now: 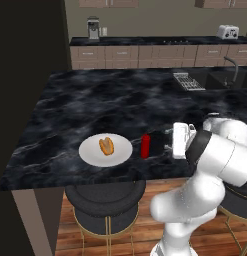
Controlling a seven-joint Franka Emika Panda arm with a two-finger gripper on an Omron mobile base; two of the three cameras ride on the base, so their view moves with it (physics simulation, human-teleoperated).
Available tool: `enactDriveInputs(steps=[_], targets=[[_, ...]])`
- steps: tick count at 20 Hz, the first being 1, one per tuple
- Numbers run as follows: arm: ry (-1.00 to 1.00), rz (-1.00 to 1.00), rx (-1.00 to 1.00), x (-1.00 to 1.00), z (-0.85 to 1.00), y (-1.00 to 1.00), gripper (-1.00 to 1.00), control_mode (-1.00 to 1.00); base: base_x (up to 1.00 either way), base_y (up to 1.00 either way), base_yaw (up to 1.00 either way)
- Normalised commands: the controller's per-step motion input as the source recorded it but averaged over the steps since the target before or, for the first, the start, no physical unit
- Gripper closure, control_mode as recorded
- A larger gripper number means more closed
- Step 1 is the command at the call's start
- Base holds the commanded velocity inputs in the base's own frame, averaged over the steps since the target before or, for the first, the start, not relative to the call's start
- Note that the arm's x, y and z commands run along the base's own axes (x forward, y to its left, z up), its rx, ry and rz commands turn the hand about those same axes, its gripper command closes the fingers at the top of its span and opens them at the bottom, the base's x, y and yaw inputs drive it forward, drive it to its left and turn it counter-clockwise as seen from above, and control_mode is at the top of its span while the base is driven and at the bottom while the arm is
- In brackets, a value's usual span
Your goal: Move the hot dog bun to the plate on the dining table and place the condiment next to that plate. Then navigate to the fridge and take the sausage and place it on the plate as well.
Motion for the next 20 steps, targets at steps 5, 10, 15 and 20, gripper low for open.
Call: enactDriveInputs(steps=[5,10,15,20], targets=[[0.0,-0.19,0.0,-0.8,0.96,0.0,-1.0,-1.0,0.0,0.0,0.0],[0.16,-0.24,0.0,-0.48,0.96,0.0,-1.0,-1.0,0.0,0.0,0.0],[0.22,-0.3,0.0,-0.49,0.74,0.11,-1.0,-1.0,0.0,0.0,0.0],[0.19,-0.34,0.0,-0.62,0.62,0.1,-1.0,-1.0,0.0,0.0,0.0]])
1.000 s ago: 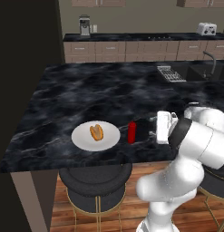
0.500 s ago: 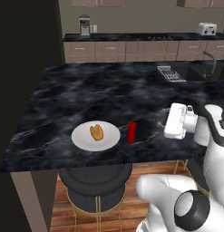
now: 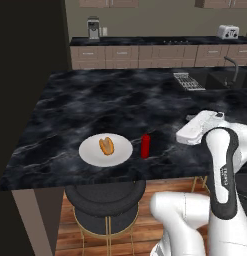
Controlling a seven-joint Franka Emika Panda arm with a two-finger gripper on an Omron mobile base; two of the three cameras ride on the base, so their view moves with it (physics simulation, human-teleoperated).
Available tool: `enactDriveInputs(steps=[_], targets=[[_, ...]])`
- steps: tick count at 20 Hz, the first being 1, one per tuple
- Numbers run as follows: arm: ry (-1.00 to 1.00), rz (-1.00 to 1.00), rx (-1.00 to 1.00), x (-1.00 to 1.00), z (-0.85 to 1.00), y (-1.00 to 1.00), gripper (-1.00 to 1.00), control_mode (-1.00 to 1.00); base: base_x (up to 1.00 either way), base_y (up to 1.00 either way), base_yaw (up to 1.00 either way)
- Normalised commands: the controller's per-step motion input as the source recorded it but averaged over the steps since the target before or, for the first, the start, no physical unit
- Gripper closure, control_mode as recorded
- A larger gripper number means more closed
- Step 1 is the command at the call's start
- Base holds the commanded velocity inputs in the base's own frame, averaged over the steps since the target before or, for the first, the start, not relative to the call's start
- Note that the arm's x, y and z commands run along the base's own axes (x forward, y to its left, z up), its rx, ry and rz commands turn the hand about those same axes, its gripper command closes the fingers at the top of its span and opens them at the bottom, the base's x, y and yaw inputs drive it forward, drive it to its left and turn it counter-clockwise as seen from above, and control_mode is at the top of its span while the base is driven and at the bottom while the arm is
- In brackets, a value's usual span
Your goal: Move the hot dog bun to the plate on the dining table and place the condiment next to that plate. Then navigate to the fridge and take the sausage and place it on the plate as well.
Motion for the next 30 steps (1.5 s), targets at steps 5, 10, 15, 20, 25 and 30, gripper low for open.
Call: enactDriveInputs(steps=[5,10,15,20,25,30], targets=[[0.2,-0.41,0.0,-0.62,0.51,0.08,-1.0,-1.0,0.0,0.0,0.0],[0.23,-0.44,0.0,-0.58,0.48,0.04,-1.0,-1.0,0.0,0.0,0.0],[0.22,-0.38,0.0,-0.71,0.24,0.0,-1.0,-1.0,0.0,0.0,0.0],[0.08,-0.2,0.0,-0.95,0.01,0.0,-1.0,-1.0,0.0,0.0,0.0],[0.13,-0.04,0.0,-0.77,0.02,-0.09,-1.0,-1.0,0.0,0.0,0.0],[0.16,0.0,-0.01,-0.21,-0.02,-0.01,-1.0,-1.0,0.0,0.0,0.0]])
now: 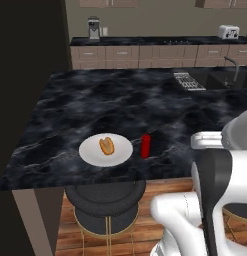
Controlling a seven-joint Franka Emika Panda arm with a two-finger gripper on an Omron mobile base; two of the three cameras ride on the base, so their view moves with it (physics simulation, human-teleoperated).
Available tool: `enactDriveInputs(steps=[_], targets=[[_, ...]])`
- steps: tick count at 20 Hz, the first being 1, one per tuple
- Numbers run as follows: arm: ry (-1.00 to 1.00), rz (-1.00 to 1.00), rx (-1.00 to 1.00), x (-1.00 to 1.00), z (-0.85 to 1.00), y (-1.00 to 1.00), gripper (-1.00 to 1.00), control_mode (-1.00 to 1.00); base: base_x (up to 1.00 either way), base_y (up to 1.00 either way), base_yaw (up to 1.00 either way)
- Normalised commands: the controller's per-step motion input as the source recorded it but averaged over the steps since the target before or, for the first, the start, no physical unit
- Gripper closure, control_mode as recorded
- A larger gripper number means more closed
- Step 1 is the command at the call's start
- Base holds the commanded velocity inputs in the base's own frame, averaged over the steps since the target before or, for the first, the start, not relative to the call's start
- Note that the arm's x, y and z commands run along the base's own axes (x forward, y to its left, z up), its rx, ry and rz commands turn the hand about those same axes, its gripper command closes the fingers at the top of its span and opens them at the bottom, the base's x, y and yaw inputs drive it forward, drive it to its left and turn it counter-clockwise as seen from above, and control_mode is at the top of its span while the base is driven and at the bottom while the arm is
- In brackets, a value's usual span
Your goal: Move the hot dog bun to the plate on the dining table and place the condiment next to that plate. Then navigate to the fridge and take the sausage and place it on the plate as well.
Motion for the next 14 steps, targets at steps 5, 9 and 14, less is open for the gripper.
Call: enactDriveInputs(steps=[5,9,14], targets=[[-0.01,0.0,0.0,-0.03,0.0,0.0,-1.0,-1.0,0.0,0.0,0.0],[0.0,-0.01,0.0,-0.22,-0.04,0.0,-1.0,-1.0,0.0,0.0,0.0],[0.0,0.0,0.0,0.0,0.0,0.0,-1.0,1.0,-0.48,-0.1,-0.21]])
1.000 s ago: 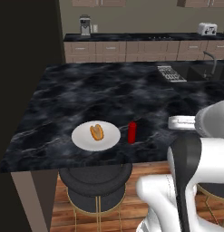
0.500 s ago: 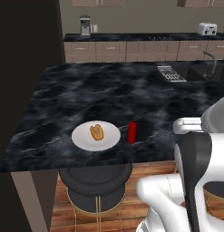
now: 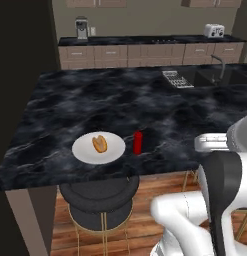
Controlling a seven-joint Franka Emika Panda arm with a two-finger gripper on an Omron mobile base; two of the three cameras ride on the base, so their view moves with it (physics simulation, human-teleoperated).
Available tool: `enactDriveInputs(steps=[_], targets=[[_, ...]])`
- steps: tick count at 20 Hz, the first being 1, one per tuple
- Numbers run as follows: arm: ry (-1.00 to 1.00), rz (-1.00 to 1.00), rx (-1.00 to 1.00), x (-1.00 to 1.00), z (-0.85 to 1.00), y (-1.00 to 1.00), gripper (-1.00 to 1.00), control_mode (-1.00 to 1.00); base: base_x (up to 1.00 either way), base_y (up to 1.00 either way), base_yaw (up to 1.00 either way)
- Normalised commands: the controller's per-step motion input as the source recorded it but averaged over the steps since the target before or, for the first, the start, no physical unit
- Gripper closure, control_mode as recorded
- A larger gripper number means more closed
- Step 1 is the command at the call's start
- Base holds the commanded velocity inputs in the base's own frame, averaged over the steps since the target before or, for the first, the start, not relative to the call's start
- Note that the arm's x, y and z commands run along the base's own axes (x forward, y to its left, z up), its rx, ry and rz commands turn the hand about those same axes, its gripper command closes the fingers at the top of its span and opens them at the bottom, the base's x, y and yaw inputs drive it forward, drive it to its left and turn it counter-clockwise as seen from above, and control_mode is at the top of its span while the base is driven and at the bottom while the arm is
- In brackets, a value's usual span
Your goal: Move the hot dog bun to the plate on the dining table and place the condiment next to that plate. Then navigate to the fridge and take the sausage and place it on the plate as well.
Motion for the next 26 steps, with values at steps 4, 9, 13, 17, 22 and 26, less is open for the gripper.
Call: enactDriveInputs(steps=[4,9,13,17,22,26], targets=[[0.0,0.0,0.0,0.0,0.0,0.0,-1.0,1.0,-0.36,-0.21,-0.77],[0.0,0.0,0.0,0.0,0.0,0.0,-1.0,1.0,-0.14,-0.04,-0.91],[0.0,0.0,0.0,0.0,0.0,0.0,-1.0,1.0,-0.02,0.0,-0.96],[0.0,0.0,0.0,0.0,0.0,0.0,-1.0,1.0,0.0,-0.2,-0.89],[0.0,0.0,0.0,0.0,0.0,0.0,-1.0,1.0,0.0,-0.96,-0.47],[0.0,0.0,0.0,0.0,0.0,0.0,-1.0,1.0,0.14,-1.0,-0.18]])
